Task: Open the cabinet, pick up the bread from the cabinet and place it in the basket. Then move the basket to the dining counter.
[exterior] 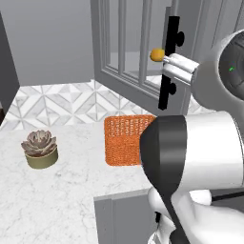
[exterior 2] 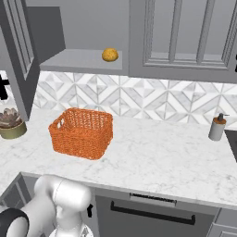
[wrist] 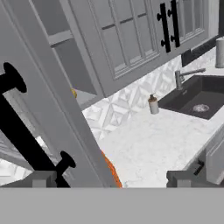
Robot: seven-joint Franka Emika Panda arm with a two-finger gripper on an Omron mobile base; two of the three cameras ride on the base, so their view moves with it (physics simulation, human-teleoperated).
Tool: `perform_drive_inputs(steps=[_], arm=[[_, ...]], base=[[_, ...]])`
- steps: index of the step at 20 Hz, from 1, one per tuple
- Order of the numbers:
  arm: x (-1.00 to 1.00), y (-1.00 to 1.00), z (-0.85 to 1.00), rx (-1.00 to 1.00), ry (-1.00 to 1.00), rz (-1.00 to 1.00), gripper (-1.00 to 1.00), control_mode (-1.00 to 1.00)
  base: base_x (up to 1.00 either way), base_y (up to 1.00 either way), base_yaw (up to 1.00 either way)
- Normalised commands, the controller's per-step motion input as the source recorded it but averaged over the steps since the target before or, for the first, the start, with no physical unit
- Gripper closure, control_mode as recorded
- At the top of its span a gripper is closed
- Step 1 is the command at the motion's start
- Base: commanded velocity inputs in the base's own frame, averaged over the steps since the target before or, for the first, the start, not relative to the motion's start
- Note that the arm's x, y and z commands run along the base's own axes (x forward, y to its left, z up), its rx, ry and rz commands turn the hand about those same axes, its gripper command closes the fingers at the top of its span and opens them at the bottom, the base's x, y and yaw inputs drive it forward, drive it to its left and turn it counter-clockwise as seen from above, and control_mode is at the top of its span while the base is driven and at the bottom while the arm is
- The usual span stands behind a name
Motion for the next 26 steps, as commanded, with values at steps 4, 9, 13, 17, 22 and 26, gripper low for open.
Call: perform_drive_inputs(steps=[4,9,13,17,22,26], arm=[[-0.66,-0.96,-0.25,0.41,-0.1,0.5,-1.0,-1.0],[0.25,-0.78,-0.13,0.79,0.05,0.33,-1.0,-1.0],[0.87,-0.19,-0.4,0.76,0.34,0.38,-1.0,-1.0],[0.89,0.01,-0.23,0.6,0.43,0.48,-1.0,-1.0],[0.76,0.28,-0.04,0.28,0.35,0.44,-1.0,-1.0],[0.21,0.55,0.04,0.04,0.19,0.32,-1.0,-1.0]], base=[[0.0,0.0,0.0],[0.0,0.0,0.0],[0.0,0.0,0.0],[0.0,0.0,0.0],[0.0,0.0,0.0],[0.0,0.0,0.0]])
